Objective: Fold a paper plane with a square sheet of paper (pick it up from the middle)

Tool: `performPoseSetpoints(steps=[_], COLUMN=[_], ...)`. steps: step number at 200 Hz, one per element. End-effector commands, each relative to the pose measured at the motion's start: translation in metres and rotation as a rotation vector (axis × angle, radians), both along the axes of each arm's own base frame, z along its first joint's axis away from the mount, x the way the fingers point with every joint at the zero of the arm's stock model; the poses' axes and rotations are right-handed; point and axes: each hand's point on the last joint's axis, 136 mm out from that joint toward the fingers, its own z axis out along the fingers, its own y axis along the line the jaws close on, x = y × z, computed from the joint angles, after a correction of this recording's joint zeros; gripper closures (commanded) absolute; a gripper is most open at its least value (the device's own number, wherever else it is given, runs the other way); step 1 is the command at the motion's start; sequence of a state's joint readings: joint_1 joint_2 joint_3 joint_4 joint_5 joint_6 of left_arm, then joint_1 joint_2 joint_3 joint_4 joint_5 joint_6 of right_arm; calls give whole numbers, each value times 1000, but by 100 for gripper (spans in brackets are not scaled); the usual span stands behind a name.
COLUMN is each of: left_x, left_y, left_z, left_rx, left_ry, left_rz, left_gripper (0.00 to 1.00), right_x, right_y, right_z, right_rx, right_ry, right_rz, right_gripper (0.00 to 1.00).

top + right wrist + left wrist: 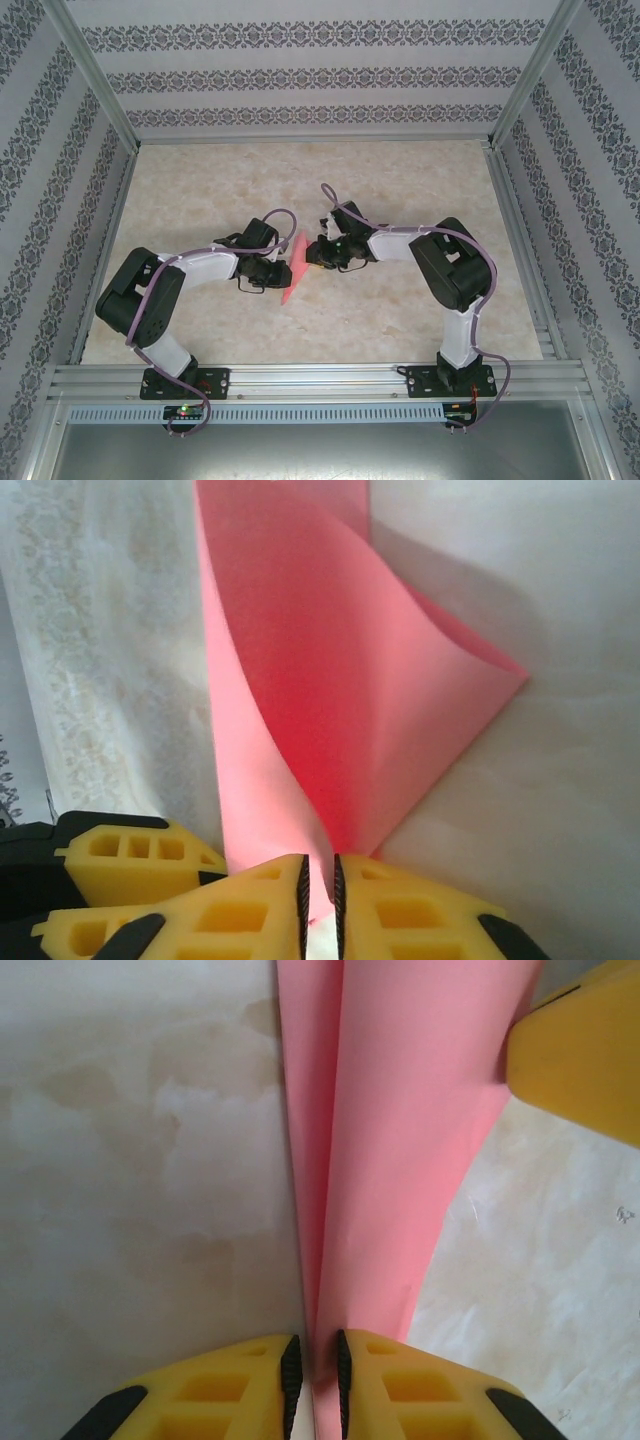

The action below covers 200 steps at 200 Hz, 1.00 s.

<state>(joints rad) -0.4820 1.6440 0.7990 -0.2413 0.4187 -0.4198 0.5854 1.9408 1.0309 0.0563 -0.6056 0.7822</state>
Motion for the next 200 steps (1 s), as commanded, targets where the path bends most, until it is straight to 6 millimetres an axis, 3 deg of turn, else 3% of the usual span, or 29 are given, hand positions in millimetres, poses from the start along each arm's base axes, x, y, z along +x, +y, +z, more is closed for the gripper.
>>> performPoseSetpoints(steps=[1,29,53,105,151,200], left_x=[27,26,24,21,19,17], left_y=[1,4,8,16,16,17], left_z=[-9,-14,-19,-31,-35,-37], left_rx=[21,45,69,123,128,140], left_ry=[-80,-74,-67,-56,-49,-51], left_rz=[32,30,28,17,2,-18], left_gripper=[77,77,77,79,79,79], right_x=[2,2,2,-5,-3,4], right_y=[9,10,1,-12,19,35], right_z=[3,-1,0,27,39,17], right_rx=[23,10,-31,-60,96,117], right_ry=[-7,0,-17,-78,-53,-6], right_rz=[20,19,5,-11,0,5], right_gripper=[86,86,74,75,90,96])
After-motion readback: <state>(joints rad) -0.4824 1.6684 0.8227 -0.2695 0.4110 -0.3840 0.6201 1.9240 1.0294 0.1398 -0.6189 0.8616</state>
